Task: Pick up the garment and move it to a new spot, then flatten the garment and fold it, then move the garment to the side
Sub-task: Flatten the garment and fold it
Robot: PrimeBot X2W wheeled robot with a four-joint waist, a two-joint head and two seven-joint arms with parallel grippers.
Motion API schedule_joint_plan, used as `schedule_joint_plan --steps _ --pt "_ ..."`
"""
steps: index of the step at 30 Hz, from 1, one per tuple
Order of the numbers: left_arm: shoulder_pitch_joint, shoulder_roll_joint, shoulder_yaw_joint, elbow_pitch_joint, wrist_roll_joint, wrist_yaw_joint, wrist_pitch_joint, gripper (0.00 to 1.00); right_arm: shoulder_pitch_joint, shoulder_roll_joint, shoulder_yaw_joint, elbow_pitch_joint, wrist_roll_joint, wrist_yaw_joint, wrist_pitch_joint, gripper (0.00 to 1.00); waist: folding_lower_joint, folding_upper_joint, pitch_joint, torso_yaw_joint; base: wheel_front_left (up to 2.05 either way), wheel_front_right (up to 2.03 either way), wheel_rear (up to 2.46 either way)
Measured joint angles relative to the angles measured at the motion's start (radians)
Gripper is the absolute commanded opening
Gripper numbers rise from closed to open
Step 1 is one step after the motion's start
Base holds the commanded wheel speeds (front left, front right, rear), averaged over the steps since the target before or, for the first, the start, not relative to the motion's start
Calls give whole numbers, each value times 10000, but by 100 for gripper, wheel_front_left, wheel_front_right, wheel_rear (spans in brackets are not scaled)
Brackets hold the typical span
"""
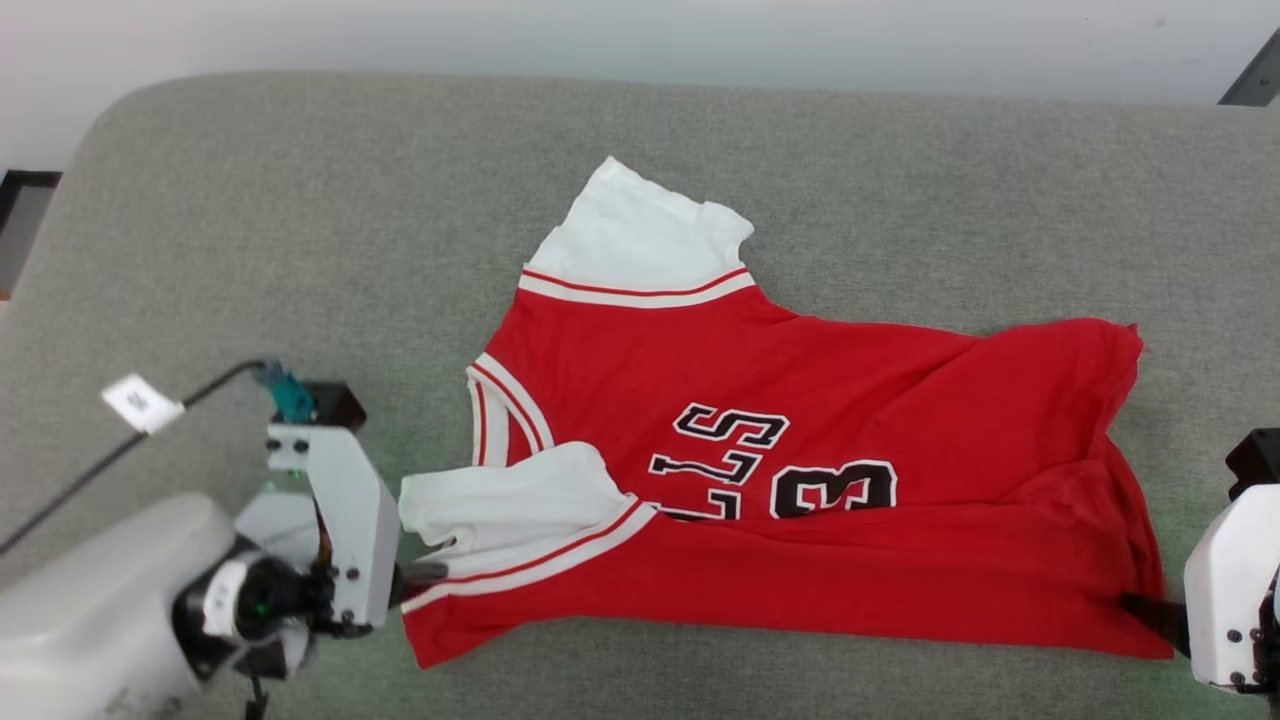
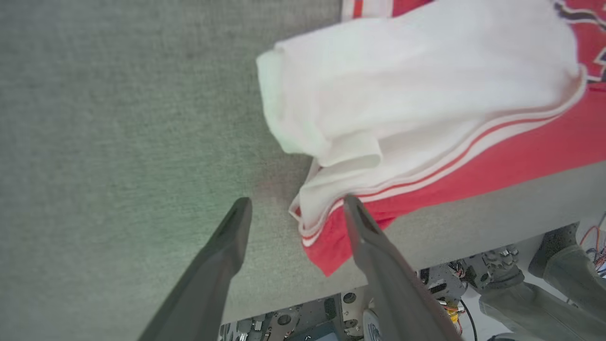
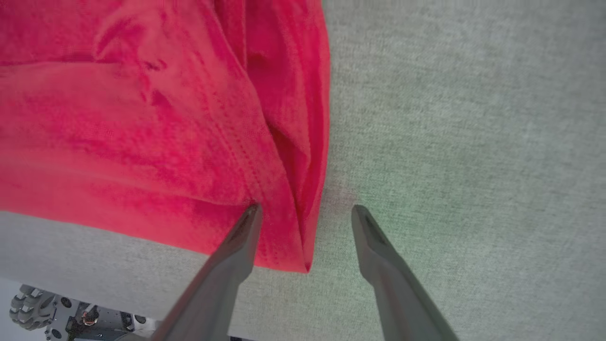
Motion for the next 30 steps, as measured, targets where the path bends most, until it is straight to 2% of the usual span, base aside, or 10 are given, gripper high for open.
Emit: schedule_joint_plan --steps 6,10,12,16,23,26,30 --pt "-962 374 328 -439 102 295 506 100 -195 113 -84 -545 35 0 -447 100 0 0 -77 -144 0 0 0" --pt "-1680 393 616 -374 351 199 500 100 -410 489 -305 -1174 10 0 -1417 100 0 0 3 -314 0 0 0" --pt "-2068 267 807 -144 587 -79 184 100 -716 905 -568 -1446 -161 -2 -2479 100 0 0 112 -405 0 0 0" --pt "-2751 -127 1122 650 1024 -846 -568 100 -1212 1484 -453 -1607 -520 -2 -4573 100 0 0 409 -643 0 0 0" --pt "-3945 -708 1478 2468 1887 -2199 -1877 100 -2163 1597 454 -1152 -1444 -2 -8859 100 0 0 1126 -1193 0 0 0" --pt "-4437 -963 1590 3225 2169 -2702 -2374 100 -2406 1760 640 -761 -1693 -2 -10147 100 0 0 1480 -1440 0 0 0" --pt "-5008 -1197 1561 4136 2462 -3315 -2562 100 -2639 2006 754 -372 -1896 -2 -11179 100 0 0 1985 -1745 0 0 0"
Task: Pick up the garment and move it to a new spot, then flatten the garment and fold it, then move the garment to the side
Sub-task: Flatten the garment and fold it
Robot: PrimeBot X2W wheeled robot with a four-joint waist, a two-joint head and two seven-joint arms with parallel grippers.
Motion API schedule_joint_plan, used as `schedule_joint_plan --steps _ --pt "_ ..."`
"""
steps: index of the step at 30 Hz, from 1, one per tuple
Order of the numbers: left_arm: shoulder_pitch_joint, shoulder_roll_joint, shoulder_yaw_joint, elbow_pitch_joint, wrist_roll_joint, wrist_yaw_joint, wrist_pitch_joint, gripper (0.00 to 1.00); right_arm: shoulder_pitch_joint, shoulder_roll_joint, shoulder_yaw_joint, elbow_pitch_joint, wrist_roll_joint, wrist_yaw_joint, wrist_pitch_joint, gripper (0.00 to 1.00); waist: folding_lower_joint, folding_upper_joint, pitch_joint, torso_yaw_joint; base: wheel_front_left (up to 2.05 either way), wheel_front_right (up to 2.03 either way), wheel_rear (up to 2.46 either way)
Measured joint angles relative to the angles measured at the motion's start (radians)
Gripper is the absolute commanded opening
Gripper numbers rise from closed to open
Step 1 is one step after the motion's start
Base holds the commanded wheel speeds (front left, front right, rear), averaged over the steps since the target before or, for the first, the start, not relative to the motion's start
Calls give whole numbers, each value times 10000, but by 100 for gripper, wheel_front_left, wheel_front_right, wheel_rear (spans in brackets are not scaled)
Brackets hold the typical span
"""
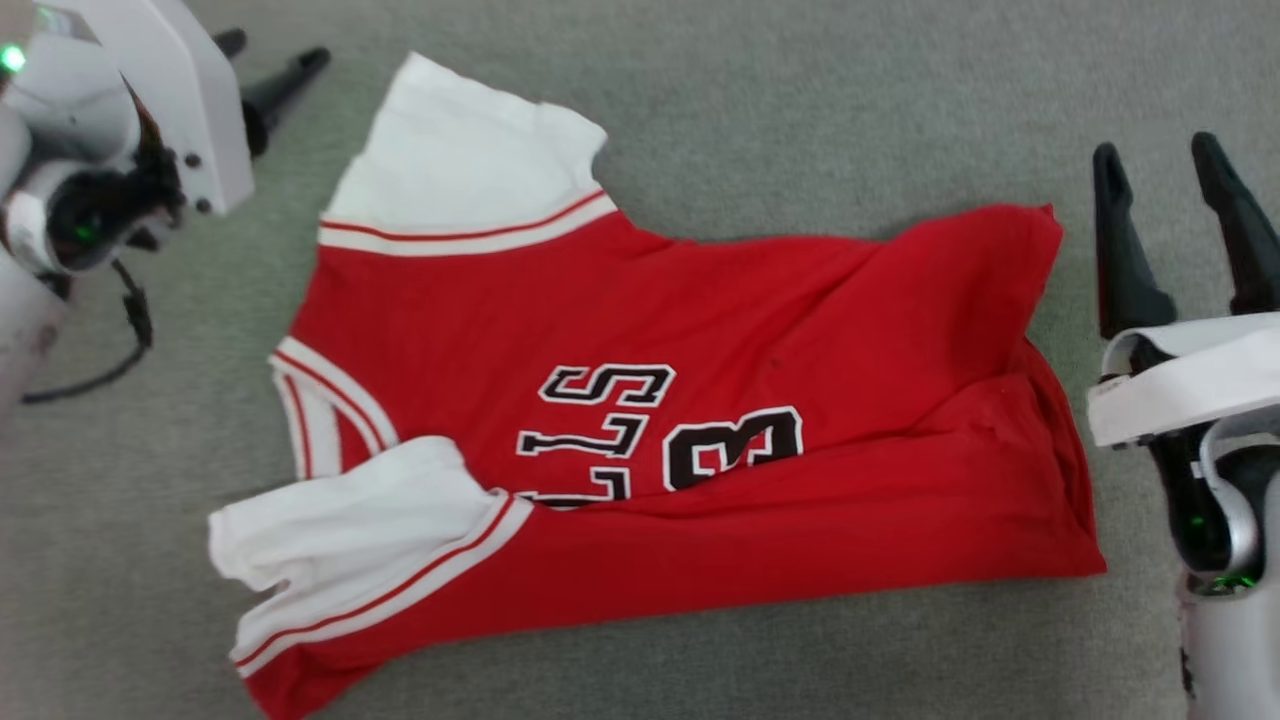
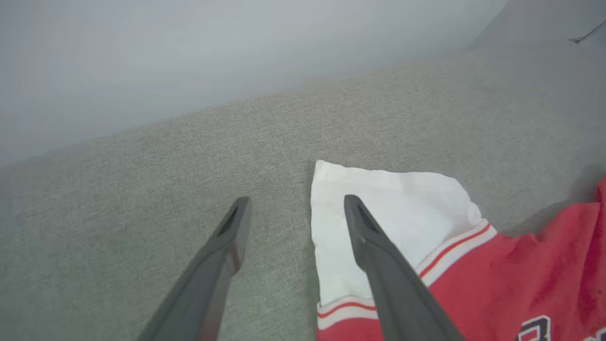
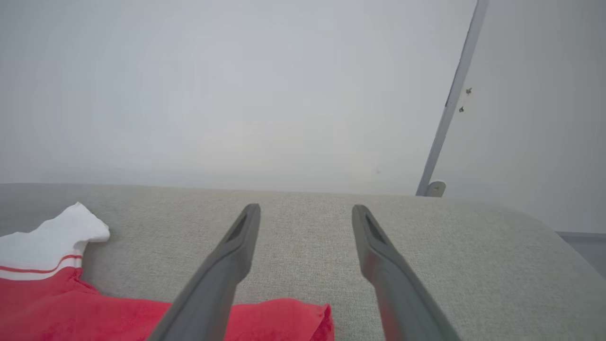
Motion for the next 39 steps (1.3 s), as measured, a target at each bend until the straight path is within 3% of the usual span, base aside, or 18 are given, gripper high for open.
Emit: schedule_joint_plan --steps 8,20,21,22,23,32,39 --pt "-935 -293 -100 1306 -238 -522 1191 100 -167 349 163 610 -100 0 -627 100 0 0 946 -562 0 0 0" --pt "-1686 -911 -403 2439 -293 -481 2458 100 -392 546 314 1093 -10 2 -614 100 0 0 1615 -1025 0 0 0" --pt "-1693 -947 -441 2489 -284 -485 2556 91 -394 548 305 1101 -10 0 -566 100 0 0 1628 -1037 0 0 0" --pt "-1709 -993 -464 2552 -288 -483 2673 31 -405 562 280 1126 -2 0 -447 100 0 0 1628 -1039 0 0 0" --pt "-1717 -1055 -468 2631 -347 -447 2867 0 -421 581 270 1156 29 0 -272 100 0 0 1618 -1037 0 0 0" --pt "-1712 -1392 -713 2757 -201 -487 2815 0 -877 702 362 1009 176 2 1971 100 0 0 1482 -944 0 0 0" --pt "-1611 -1768 -763 2926 -265 -629 2617 0 -1718 725 203 1735 -399 2 4888 100 0 0 1301 -689 0 0 0"
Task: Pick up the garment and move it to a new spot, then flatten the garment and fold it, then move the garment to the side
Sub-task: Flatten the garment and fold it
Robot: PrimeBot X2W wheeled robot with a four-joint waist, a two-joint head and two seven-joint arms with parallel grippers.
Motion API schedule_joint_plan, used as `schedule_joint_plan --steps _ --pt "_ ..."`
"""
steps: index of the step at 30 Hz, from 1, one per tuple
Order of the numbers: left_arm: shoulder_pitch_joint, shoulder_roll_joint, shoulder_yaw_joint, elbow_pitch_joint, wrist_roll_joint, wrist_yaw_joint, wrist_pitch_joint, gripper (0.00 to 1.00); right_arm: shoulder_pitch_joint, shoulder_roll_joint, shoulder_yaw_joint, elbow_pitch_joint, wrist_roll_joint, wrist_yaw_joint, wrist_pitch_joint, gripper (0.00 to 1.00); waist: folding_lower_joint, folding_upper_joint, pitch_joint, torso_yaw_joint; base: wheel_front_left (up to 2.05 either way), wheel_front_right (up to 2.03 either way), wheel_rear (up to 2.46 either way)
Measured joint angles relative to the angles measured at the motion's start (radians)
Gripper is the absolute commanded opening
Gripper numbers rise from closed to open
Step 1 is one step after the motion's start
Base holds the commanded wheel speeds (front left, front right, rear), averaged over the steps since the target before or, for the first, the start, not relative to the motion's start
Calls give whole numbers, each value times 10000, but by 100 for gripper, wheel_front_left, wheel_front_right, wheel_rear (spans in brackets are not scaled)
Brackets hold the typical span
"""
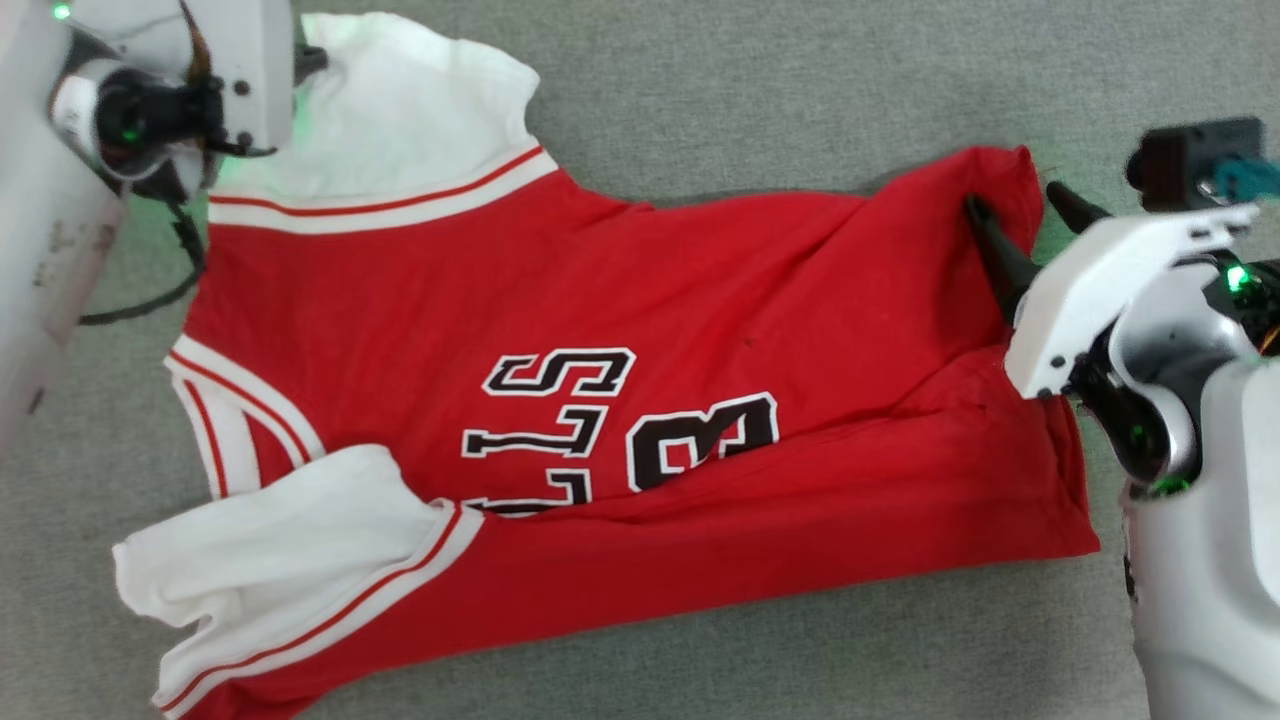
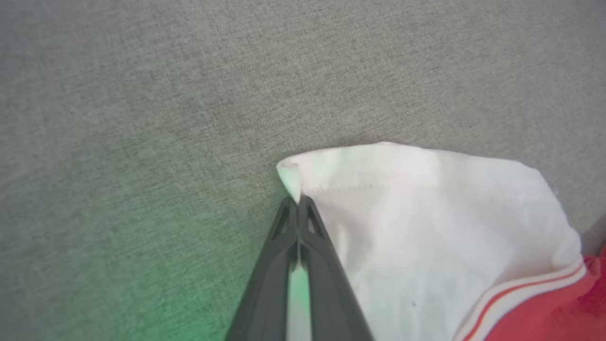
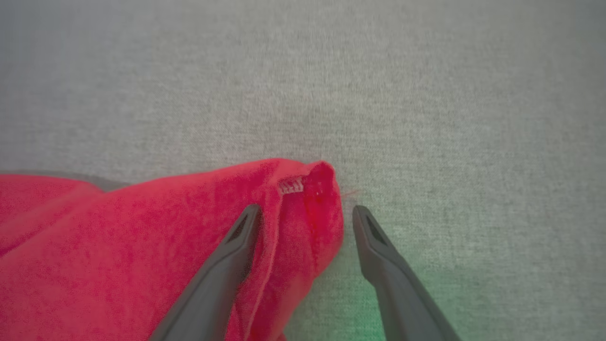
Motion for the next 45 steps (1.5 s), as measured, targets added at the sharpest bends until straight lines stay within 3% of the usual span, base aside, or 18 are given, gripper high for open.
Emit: schedule_joint_plan --steps 6,7,8,9,13,19,32,36,45 --pt "91 -263 -69 86 -19 -75 -111 0 -955 -150 121 905 -157 -4 2159 100 0 0 -136 235 0 0 0" --pt "126 -301 -79 98 -35 -77 -163 0 -1102 -280 238 1026 -186 -2 2433 90 0 0 -159 273 0 0 0" --pt "149 -334 -81 117 -59 -113 -184 0 -1228 -343 357 1118 -163 -4 2681 2 0 0 -180 311 0 0 0" --pt "167 -357 -75 148 -104 -117 -219 0 -1353 -408 462 1258 -58 -13 2968 0 0 0 -207 339 0 0 0" --pt "279 -523 -56 244 -167 -130 -477 0 -1644 -777 792 1546 401 -2 3576 0 0 0 -322 469 0 0 0" --pt "345 -500 -238 -27 -29 -161 -819 0 -1601 -1306 949 1584 918 0 3409 0 0 0 -660 709 0 0 0" --pt "795 711 -548 -2420 -236 -105 -596 0 468 -3129 1143 107 2182 0 3110 0 0 0 -1921 1487 0 0 0" --pt "1445 1398 -752 -3800 -236 453 -226 0 1313 -3312 1014 -337 2428 0 3312 0 0 0 -2385 1737 0 0 0" --pt "3448 3486 -1143 -8305 -849 2846 485 0 3193 -3536 648 -1078 3005 0 4192 0 0 0 -3200 2368 0 0 0"
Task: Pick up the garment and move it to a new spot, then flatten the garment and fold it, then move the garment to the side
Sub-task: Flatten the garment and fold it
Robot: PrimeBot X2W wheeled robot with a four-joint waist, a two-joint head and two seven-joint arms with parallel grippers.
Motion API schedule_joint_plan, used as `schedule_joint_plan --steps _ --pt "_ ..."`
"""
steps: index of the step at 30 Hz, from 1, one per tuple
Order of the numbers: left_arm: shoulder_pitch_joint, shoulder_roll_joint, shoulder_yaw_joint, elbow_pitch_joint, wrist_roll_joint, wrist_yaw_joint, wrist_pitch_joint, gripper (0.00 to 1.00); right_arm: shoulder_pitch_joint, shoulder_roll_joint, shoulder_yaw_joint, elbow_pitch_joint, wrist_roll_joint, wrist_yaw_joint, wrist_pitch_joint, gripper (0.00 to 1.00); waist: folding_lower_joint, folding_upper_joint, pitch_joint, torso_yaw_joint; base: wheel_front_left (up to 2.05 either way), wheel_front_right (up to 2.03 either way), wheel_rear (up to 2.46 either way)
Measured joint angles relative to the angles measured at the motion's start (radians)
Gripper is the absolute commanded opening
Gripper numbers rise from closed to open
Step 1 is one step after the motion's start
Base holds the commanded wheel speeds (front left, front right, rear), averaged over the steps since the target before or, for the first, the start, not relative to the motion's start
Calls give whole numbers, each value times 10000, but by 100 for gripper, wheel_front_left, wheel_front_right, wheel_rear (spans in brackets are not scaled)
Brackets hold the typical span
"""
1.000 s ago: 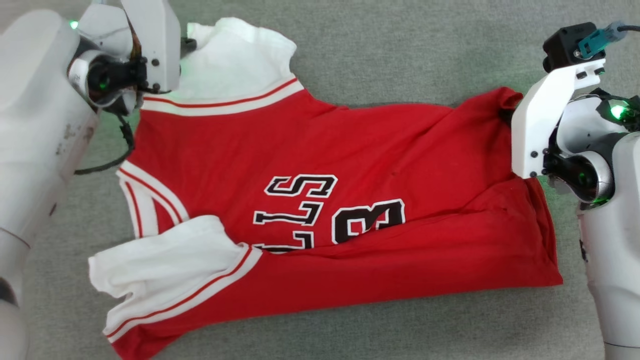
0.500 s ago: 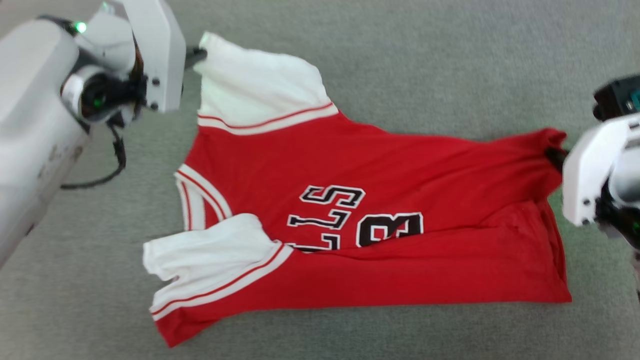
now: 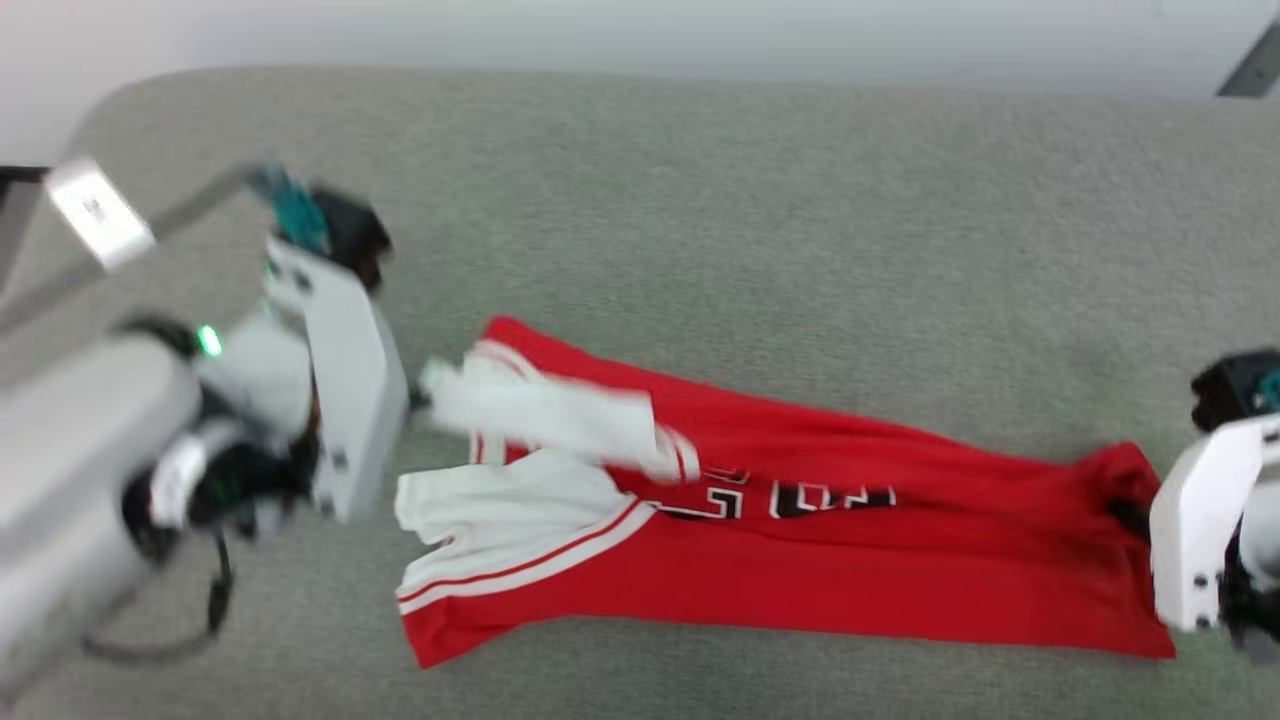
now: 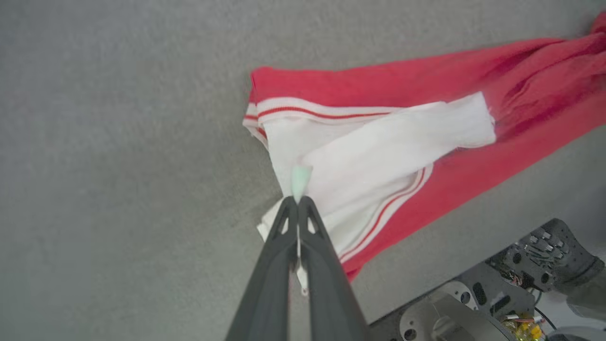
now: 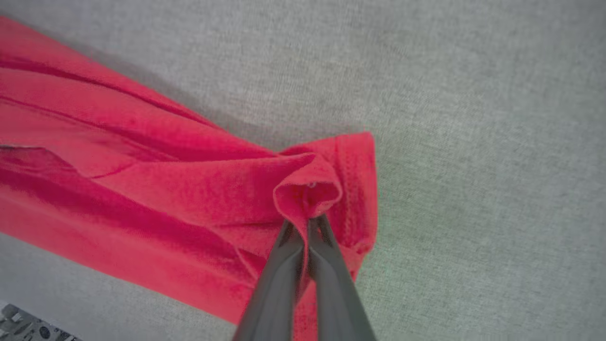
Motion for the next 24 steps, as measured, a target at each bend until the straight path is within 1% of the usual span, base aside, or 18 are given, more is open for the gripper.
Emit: schedule_joint_plan --steps 2,4,6,10,15,16,17,18,19,21,22,24 --pt "464 209 -65 -623 -230 403 -2 0 321 38 -42 -46 29 0 174 0 0 0 -88 144 0 0 0" --pt "847 313 -163 -934 -366 663 -63 0 493 150 -73 -71 40 0 253 0 0 0 -154 253 0 0 0" --pt "1169 290 -236 -947 -541 828 -65 0 511 209 -58 -33 35 0 366 0 0 0 -192 324 0 0 0" --pt "1717 -92 -366 -328 -834 821 -140 0 537 343 48 199 38 0 508 0 0 0 -206 292 0 0 0" --pt "2084 -719 -431 842 -1009 391 -420 1 218 414 236 621 40 0 616 0 1 0 -243 155 0 0 0" --pt "2116 -803 -435 1078 -1026 341 -451 11 162 437 244 690 40 0 606 0 0 0 -266 134 0 0 0" --pt "2128 -861 -437 1243 -1032 253 -510 33 95 454 274 746 38 0 593 0 0 0 -291 110 0 0 0" --pt "2128 -928 -395 1421 -1014 163 -652 76 25 468 295 805 36 0 591 1 0 0 -319 93 0 0 0" --pt "2127 -997 -345 1553 -1018 109 -761 100 -26 485 299 849 36 -2 593 15 0 0 -355 82 0 0 0" --pt "2129 -1068 -337 1747 -1037 15 -769 100 -30 533 299 899 36 0 552 53 0 0 -450 74 0 0 0" --pt "2131 -1078 -322 1816 -1039 -36 -819 100 -30 523 313 913 40 0 596 100 0 0 -504 73 0 0 0" --pt "2161 -1083 -232 1858 -1135 -63 -888 100 -26 489 284 943 123 0 686 100 1 0 -626 79 0 0 0"
